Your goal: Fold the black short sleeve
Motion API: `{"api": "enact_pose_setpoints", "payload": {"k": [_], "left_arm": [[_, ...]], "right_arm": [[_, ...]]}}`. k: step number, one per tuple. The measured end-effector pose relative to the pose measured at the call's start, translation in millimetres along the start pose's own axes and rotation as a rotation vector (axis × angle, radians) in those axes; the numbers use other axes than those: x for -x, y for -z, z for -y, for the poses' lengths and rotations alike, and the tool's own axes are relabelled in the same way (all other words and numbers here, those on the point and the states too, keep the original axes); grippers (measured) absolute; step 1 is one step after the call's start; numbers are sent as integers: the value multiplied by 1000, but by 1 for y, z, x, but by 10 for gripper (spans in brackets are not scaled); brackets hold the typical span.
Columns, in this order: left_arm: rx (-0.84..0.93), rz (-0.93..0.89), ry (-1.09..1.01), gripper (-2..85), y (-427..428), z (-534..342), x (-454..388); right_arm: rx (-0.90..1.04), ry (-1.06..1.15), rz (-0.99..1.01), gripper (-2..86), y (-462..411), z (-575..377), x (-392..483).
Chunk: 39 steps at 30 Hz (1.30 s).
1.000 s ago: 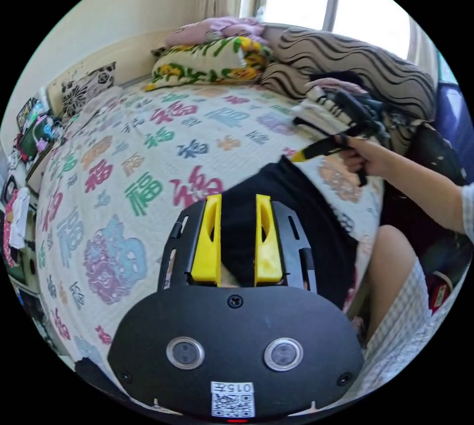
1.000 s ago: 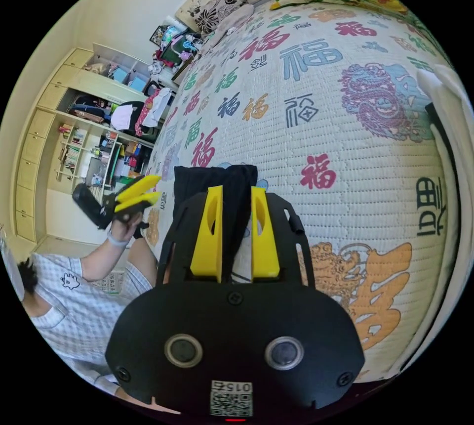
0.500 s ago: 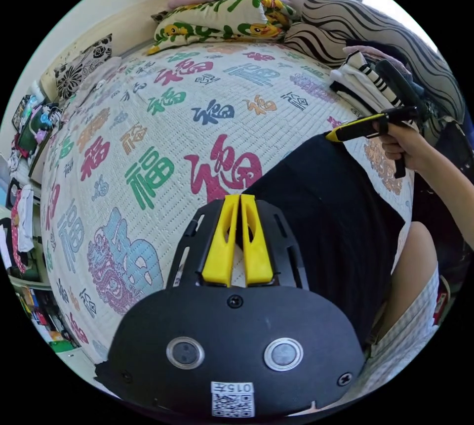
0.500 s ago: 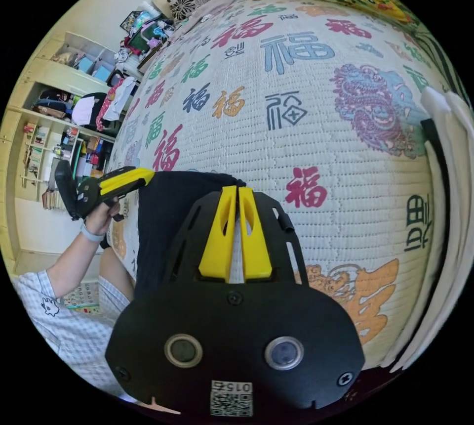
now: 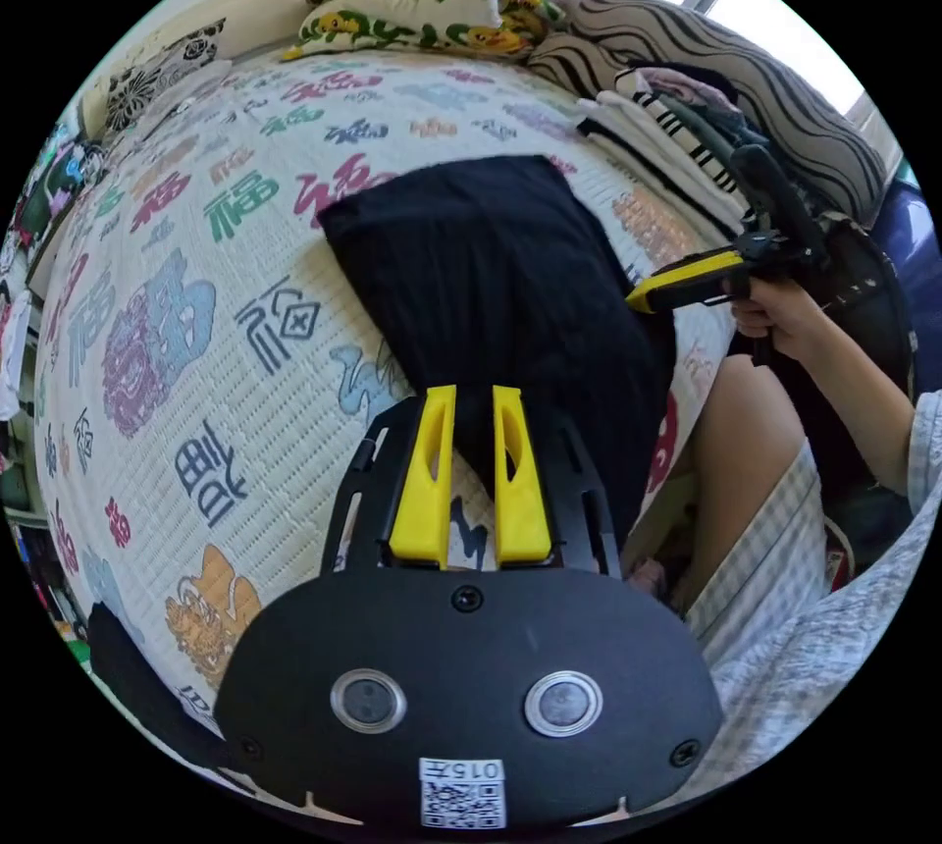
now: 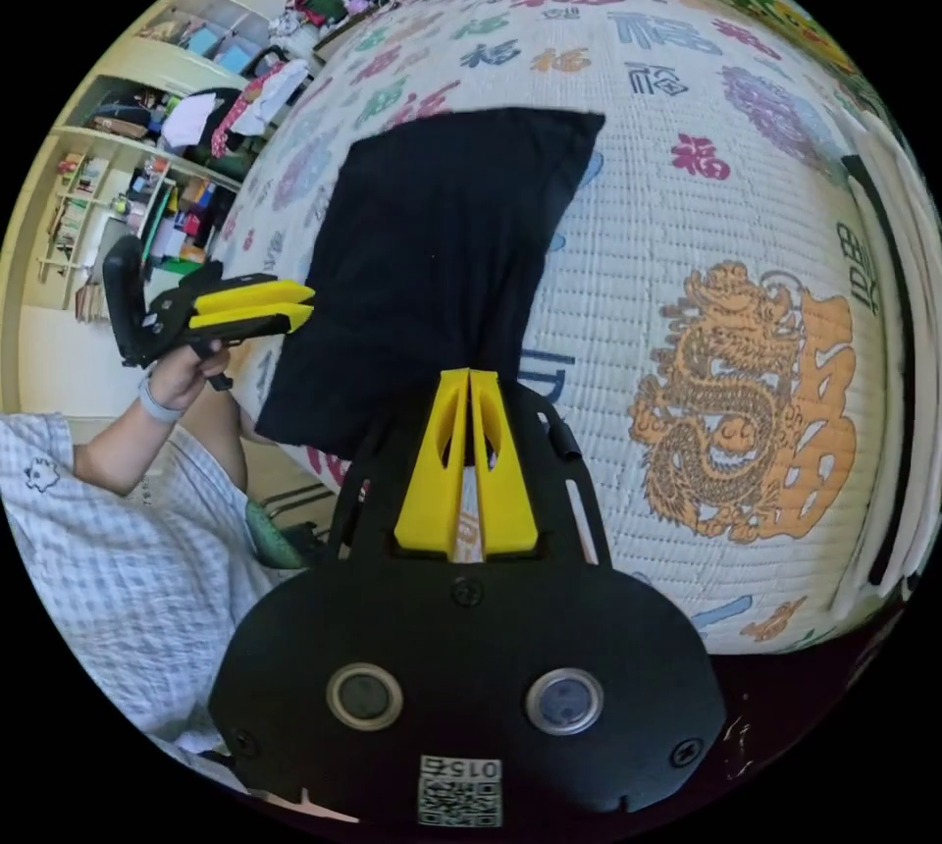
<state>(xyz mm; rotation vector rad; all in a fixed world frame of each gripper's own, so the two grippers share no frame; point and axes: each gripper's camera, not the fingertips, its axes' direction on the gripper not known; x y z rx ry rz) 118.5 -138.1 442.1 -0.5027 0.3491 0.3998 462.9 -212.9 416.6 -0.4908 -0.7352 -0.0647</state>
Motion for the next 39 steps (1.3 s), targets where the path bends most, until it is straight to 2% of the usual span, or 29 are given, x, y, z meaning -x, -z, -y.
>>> {"api": "enact_pose_setpoints", "payload": {"k": [5,8,11,17,24,28,32,36,39], "left_arm": [[-46,-66,88,61,10,-7,31],[-175,-165,193,75,25,-13,71],[-223,-246,284,109,22,-9,114],[-256,-296,300,133,8,9,158],[-231,-425,267,129,-3,-16,178],[-254,-551,330,124,-6,-45,197],[-210,-608,354,79,-7,-60,209],[-238,-546,287,55,21,-83,201],[-334,-516,217,51,66,-119,187]], "right_arm": [[-37,-63,38,-3,6,-5,-7],[-160,-102,68,31,25,-4,-23],[-281,-127,96,70,35,11,-41],[-262,-191,226,96,9,61,-68],[-220,-201,458,78,-28,70,-85],[-223,-182,533,62,-44,66,-81],[-172,-162,592,38,-63,74,-70],[-236,-136,577,15,-54,62,-41],[-315,-46,556,6,-30,44,-2]]}}
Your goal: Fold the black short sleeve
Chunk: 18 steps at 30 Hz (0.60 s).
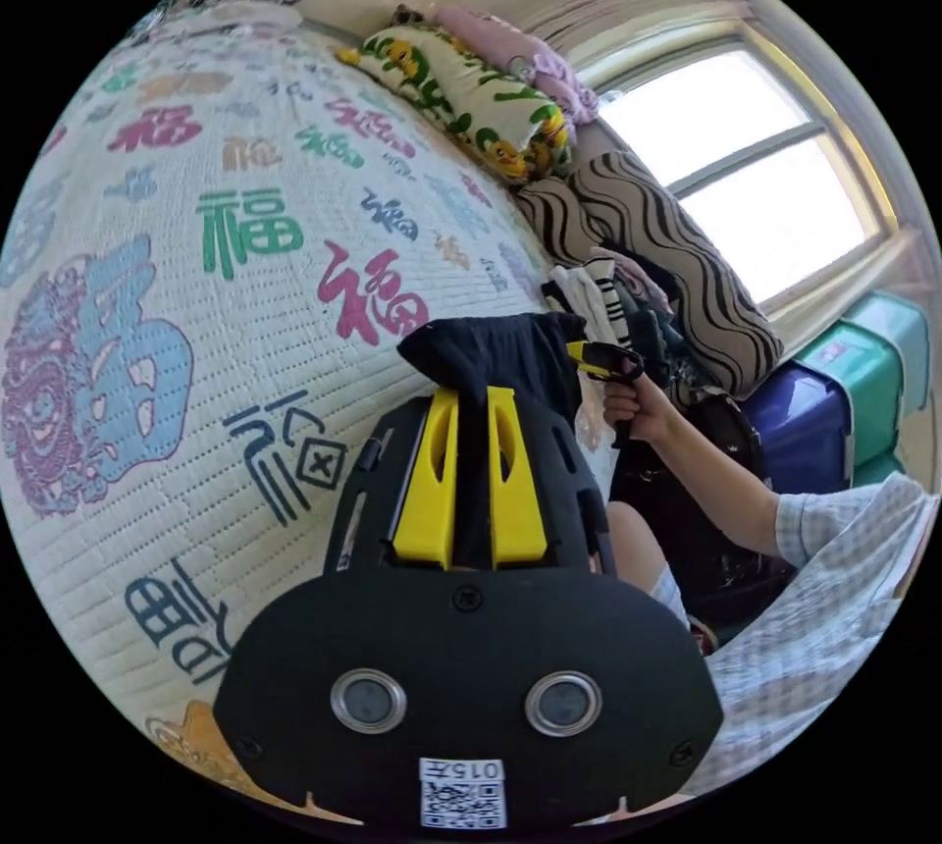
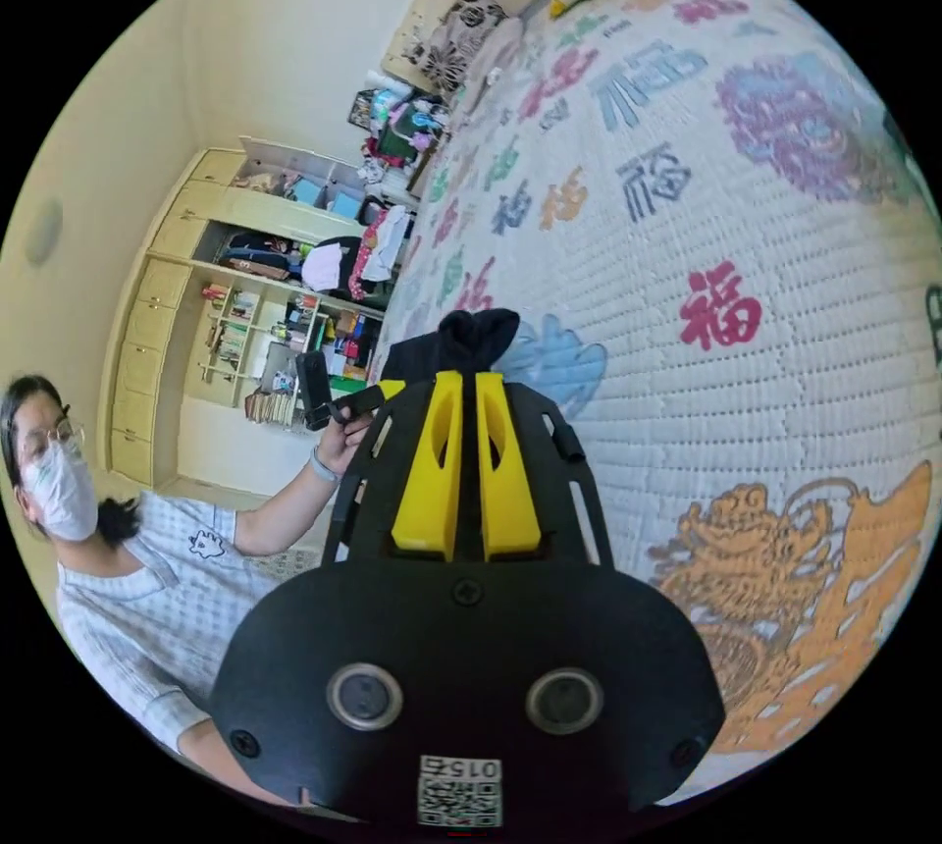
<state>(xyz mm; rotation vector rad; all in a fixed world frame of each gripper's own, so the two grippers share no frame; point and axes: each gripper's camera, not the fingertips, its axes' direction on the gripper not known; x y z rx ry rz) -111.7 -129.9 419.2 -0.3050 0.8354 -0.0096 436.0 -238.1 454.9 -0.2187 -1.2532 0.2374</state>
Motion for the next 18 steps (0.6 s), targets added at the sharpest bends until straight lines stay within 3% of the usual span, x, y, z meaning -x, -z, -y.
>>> {"api": "enact_pose_setpoints", "payload": {"k": [6,11,18], "left_arm": [[-244,4,-178,47,132,-87,-72],[-459,135,-272,43,267,-194,-126],[-682,283,-170,41,417,-330,-145]], "right_arm": [[-86,274,54,0,-10,-43,127],[-66,510,100,1,-59,-68,232],[105,738,234,0,-200,-81,368]]}}
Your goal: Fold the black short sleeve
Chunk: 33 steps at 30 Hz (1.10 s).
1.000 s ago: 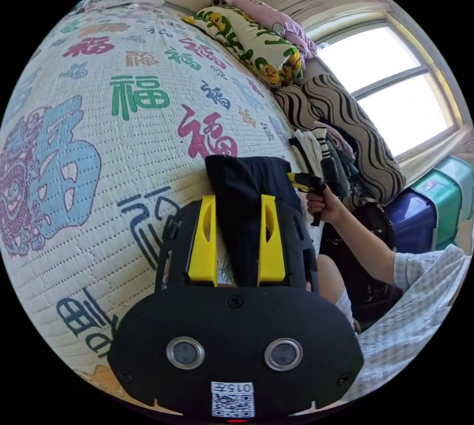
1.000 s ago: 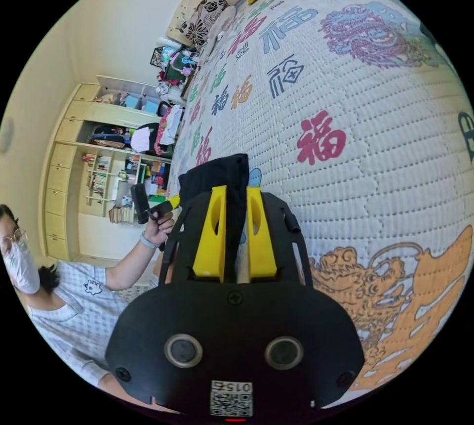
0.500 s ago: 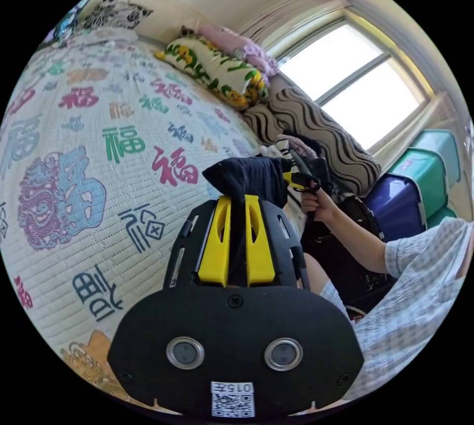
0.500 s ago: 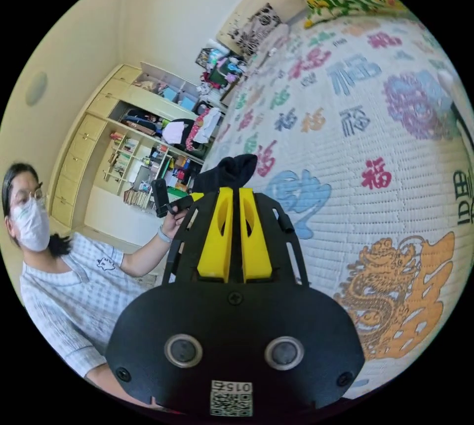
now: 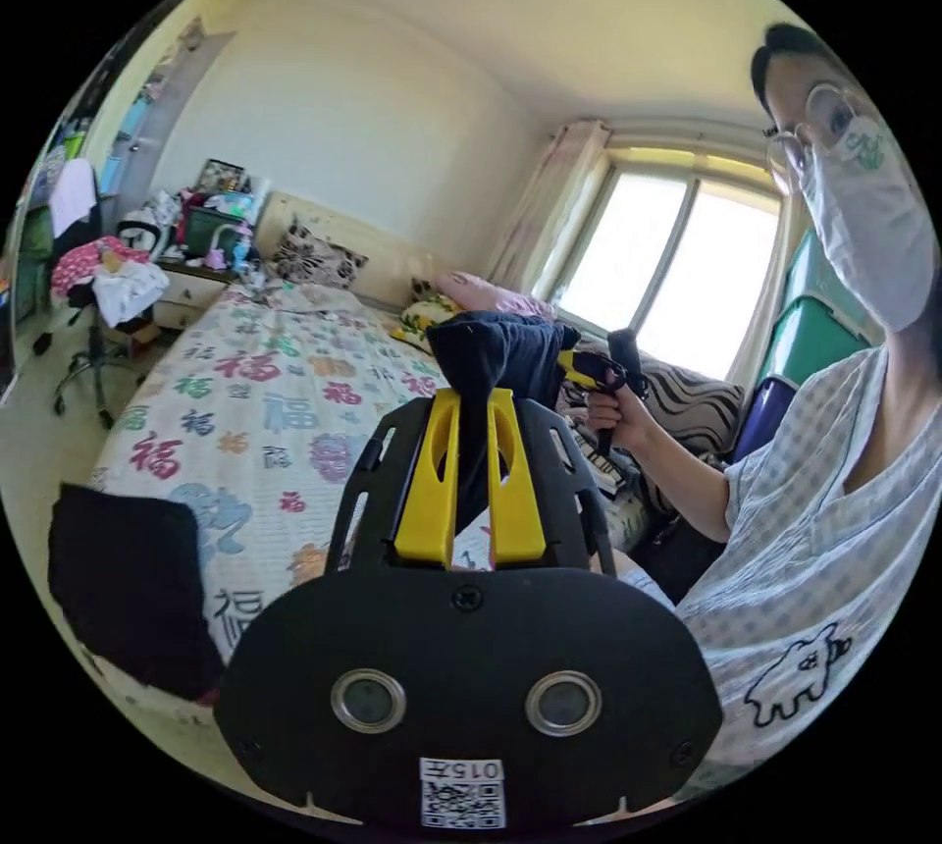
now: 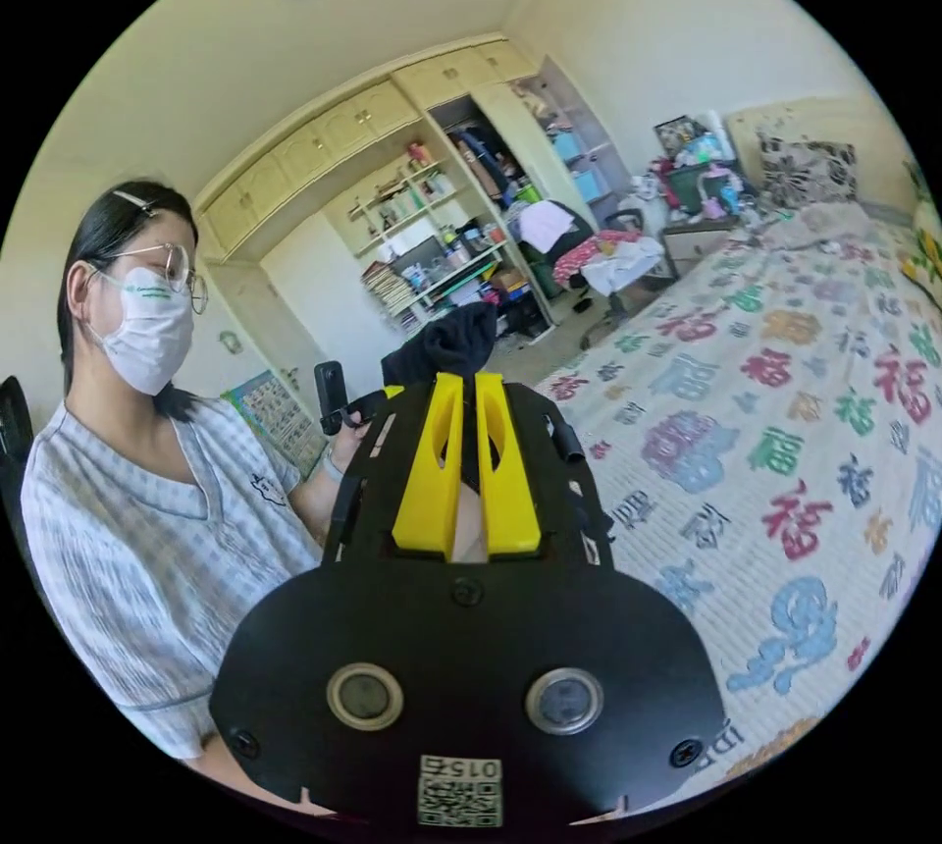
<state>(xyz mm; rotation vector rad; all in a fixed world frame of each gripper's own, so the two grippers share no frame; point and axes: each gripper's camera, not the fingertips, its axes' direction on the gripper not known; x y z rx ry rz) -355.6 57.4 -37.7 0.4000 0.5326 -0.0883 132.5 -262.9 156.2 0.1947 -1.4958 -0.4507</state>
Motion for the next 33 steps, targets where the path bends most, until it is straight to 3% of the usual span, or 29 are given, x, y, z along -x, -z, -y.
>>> {"api": "enact_pose_setpoints", "payload": {"k": [8,14,21,24,31,33], "left_arm": [[-137,184,226,34,186,-45,65],[-226,214,352,33,255,-81,99],[-345,142,361,34,274,-99,116],[-420,209,453,34,279,-117,135],[-338,721,809,32,236,-185,201],[-353,729,878,33,231,-193,209]], "right_arm": [[212,16,170,-1,-212,72,23],[333,46,204,0,-332,96,34],[417,98,168,1,-417,146,44],[509,169,107,1,-482,171,50],[928,40,-145,16,-696,144,-7],[953,74,-252,28,-734,129,-7]]}}
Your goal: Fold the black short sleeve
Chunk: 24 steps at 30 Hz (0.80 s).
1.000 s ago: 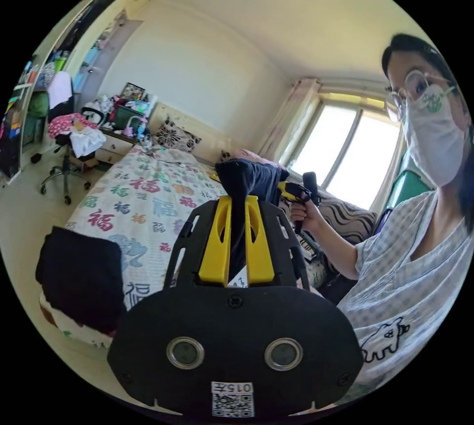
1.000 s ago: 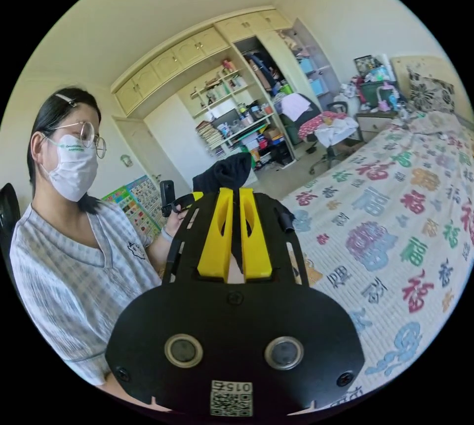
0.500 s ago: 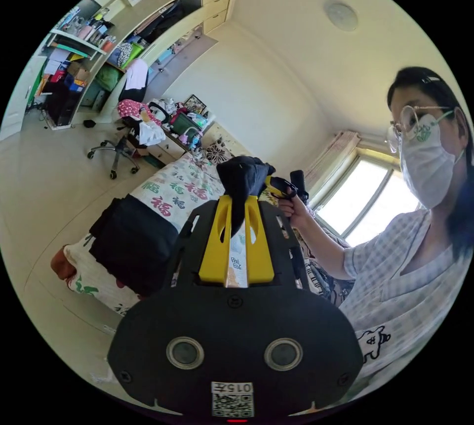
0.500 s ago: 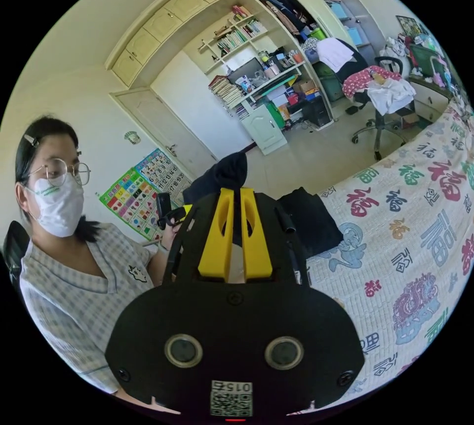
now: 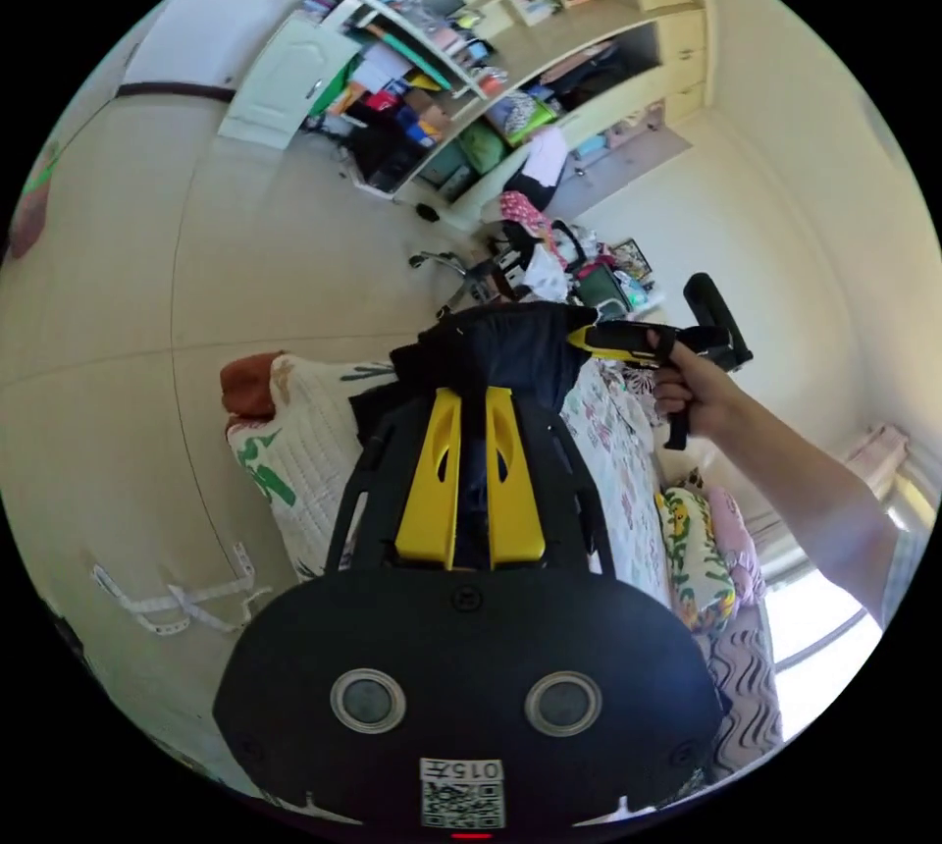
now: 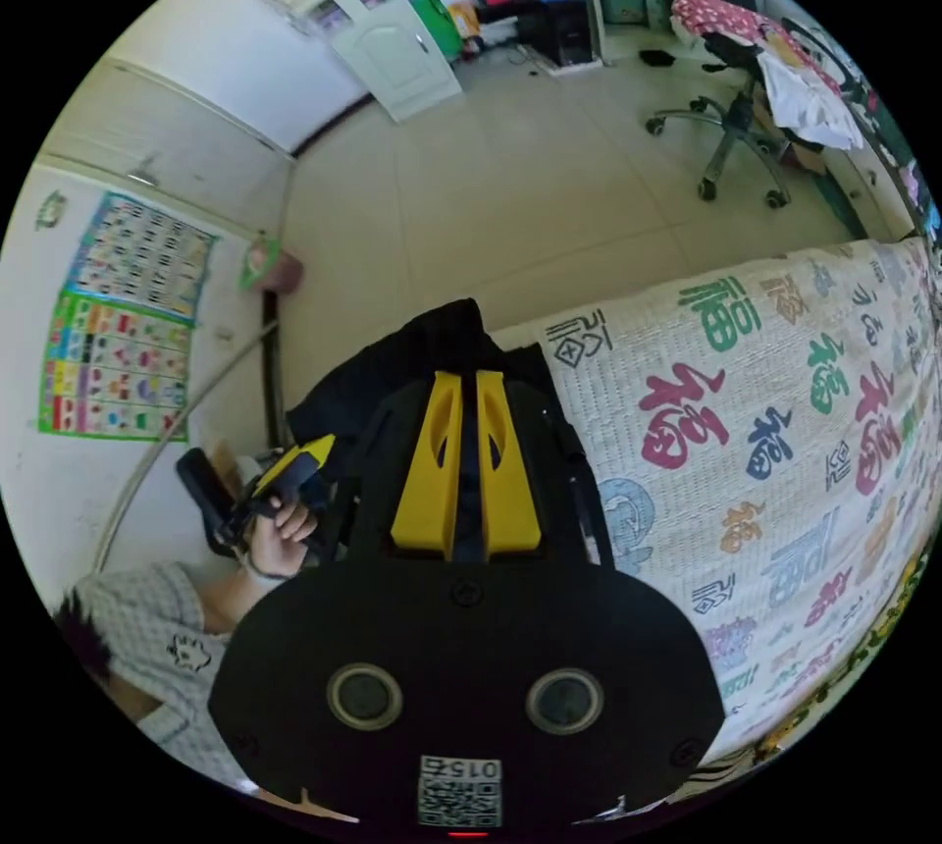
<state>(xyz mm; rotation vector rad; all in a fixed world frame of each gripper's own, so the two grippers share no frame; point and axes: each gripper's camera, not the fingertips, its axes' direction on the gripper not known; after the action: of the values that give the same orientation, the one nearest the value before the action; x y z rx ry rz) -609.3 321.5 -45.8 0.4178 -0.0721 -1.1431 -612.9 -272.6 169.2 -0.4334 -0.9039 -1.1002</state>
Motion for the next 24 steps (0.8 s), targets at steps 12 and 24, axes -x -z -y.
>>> {"api": "enact_pose_setpoints", "payload": {"k": [12,24], "left_arm": [[-63,106,-196,49,17,-13,-60],[217,313,-468,12,-68,-46,-180]], "right_arm": [[-133,1,-6,7,31,-63,0],[-5,-24,65,-10,54,-215,13]]}}
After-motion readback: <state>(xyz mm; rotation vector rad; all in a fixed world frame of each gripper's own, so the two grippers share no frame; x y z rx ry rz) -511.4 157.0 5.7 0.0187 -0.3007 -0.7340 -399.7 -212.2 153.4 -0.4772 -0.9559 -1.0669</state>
